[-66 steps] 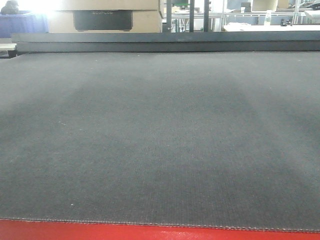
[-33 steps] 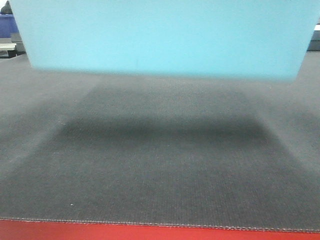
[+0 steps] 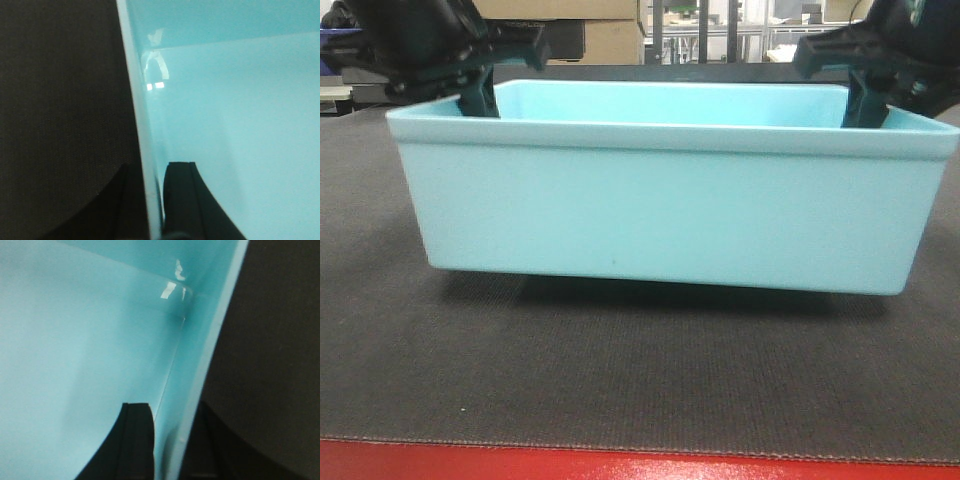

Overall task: Fetch blue bin and place on conveyor start
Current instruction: 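Lower the light-blue bin onto the grey conveyor surface with both grippers, then open both grippers and raise them away from the bin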

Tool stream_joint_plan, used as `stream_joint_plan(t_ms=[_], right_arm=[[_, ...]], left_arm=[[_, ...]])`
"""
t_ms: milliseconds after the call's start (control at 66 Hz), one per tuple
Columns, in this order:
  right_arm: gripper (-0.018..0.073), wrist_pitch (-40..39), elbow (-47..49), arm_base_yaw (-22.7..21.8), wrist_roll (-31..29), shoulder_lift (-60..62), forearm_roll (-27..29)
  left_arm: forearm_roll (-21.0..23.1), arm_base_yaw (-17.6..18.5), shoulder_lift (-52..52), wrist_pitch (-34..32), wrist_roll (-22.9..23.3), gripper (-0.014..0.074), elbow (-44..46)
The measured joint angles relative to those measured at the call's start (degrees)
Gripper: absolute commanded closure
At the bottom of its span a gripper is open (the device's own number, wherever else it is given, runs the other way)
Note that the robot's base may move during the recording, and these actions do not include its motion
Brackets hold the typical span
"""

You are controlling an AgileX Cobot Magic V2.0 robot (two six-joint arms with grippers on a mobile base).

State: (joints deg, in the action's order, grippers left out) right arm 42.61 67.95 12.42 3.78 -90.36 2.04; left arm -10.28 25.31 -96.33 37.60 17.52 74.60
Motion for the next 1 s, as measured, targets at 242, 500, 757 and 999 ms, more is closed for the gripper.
stream_joint_plan(t_ms=[242, 500, 757, 999], right_arm=[[-0.0008, -2.3, 1.8, 0.6, -0.8, -0.1, 2.0], [0.0138, -0.9, 7.5, -0.2, -0.8, 4.9, 2.0], [0.0724, 1.2, 8.2, -9.4, -0.9, 13.7, 2.0], [0.0721, 0.7, 3.1, -17.9, -0.9, 19.5, 1.7]], left_arm=[[3.4, 0.5, -0.2, -0.2, -0.2, 0.0037, 2.5], [3.5, 0.4, 5.1, 2.2, -0.4, 0.0215, 8.3], [2.7, -4.2, 14.7, 5.3, -1.9, 0.0706, 8.8], [-0.1, -13.5, 21.6, 5.3, -2.9, 0.0707, 0.9]])
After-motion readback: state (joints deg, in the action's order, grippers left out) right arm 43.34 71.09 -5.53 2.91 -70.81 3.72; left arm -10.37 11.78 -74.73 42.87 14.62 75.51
